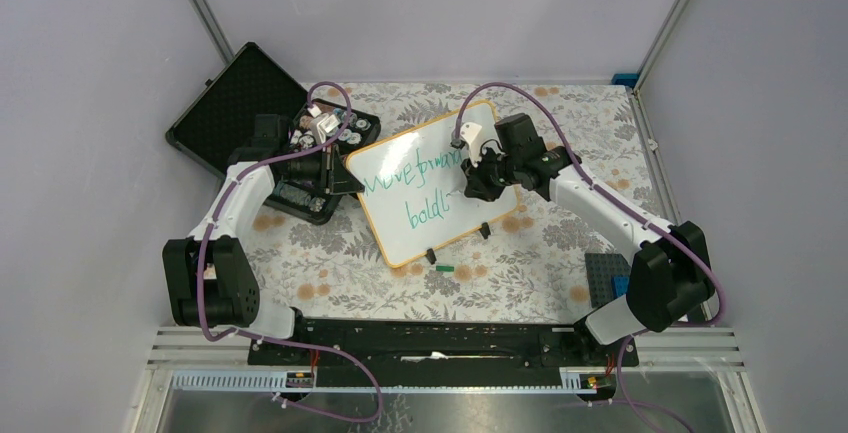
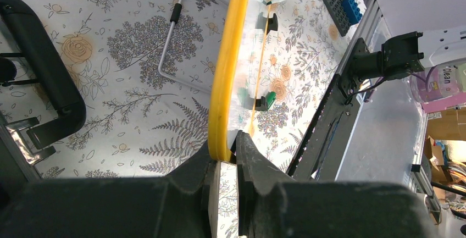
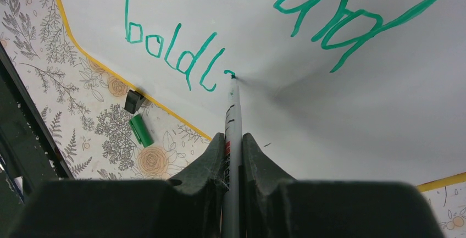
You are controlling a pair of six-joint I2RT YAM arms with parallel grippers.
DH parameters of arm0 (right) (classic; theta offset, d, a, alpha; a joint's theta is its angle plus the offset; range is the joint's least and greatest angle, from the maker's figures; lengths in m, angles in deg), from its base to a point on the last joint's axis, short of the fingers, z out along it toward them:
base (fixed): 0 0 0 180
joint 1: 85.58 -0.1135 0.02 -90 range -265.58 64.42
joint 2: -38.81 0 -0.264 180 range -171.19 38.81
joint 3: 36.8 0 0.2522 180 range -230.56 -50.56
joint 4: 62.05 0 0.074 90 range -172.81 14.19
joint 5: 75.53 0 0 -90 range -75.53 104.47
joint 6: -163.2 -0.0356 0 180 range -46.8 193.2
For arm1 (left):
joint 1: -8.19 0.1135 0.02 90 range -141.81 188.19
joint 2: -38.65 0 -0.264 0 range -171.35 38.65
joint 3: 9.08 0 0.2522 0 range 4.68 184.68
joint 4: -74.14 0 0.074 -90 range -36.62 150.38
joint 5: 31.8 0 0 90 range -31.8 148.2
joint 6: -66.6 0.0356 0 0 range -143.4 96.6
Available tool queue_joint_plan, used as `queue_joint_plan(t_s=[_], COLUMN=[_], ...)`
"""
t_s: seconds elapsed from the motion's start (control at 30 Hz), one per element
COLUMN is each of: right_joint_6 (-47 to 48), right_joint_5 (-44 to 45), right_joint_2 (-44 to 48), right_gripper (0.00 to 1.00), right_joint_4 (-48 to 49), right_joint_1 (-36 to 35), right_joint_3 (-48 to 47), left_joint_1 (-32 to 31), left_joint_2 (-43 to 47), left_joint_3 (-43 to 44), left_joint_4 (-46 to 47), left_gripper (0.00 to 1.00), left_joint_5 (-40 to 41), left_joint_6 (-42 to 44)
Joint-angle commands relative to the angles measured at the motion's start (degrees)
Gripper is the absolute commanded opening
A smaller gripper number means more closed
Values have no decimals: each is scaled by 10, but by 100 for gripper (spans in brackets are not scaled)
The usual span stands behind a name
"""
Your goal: Write a sentence on the whiteboard
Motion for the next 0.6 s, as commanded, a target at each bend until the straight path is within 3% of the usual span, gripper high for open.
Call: queue_joint_plan(t_s=[0.0, 0.57], right_joint_6=[9, 14], right_joint_5=[11, 22], right_joint_2=[9, 14], right_gripper=[0, 0], right_joint_4=[15, 7], right_joint_1=[8, 15], right_joint_3=[11, -8], left_joint_1=[-6, -6], left_joint_2=[-7, -5], left_joint_3=[4, 2], left_joint_4=[30, 30], left_gripper=[0, 0], left_joint_5=[51, 52], left_joint_6=[47, 48])
